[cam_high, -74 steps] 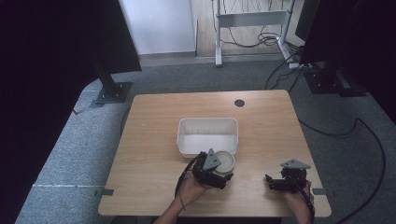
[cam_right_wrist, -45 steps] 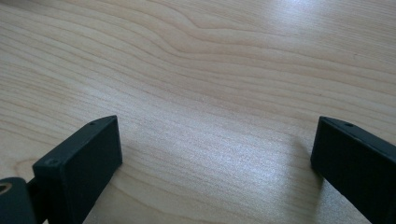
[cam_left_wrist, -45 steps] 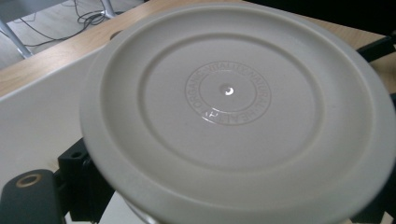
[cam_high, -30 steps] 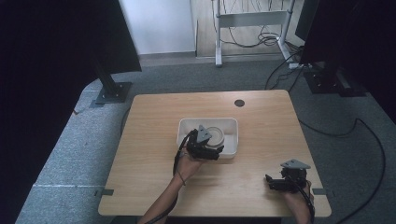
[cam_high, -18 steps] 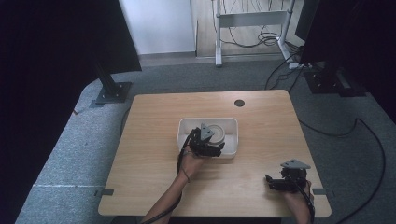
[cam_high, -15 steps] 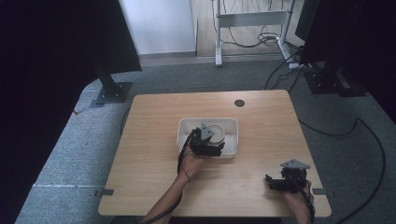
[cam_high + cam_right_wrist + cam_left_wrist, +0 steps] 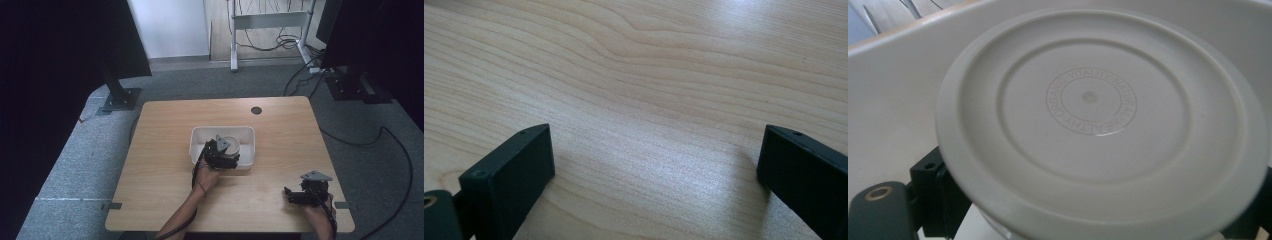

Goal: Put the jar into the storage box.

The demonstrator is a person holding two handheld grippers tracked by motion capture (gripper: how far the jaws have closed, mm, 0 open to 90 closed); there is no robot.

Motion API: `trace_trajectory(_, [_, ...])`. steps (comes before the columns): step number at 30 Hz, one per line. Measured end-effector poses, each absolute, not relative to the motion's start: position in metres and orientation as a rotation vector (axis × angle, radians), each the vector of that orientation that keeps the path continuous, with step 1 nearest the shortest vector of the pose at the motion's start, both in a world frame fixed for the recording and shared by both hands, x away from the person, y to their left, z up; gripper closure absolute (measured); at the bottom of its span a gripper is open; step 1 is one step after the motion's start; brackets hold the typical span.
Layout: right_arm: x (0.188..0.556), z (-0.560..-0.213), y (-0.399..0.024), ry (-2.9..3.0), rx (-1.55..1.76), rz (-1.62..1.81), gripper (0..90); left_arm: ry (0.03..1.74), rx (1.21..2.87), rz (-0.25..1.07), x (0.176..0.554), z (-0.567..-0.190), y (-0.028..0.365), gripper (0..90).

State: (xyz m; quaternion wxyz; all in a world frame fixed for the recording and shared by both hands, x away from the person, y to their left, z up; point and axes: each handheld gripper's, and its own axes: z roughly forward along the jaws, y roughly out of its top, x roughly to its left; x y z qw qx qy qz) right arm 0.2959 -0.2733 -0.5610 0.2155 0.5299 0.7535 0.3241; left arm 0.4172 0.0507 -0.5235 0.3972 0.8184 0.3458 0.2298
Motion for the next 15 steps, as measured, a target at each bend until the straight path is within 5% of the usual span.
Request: trace_trajectory(15, [0.2959,-0.5611,-0.2733,2.089,1.469,0.898,1.3,0.964,2.072,0.497,0.425,-0.5269,0.0538,10.2])
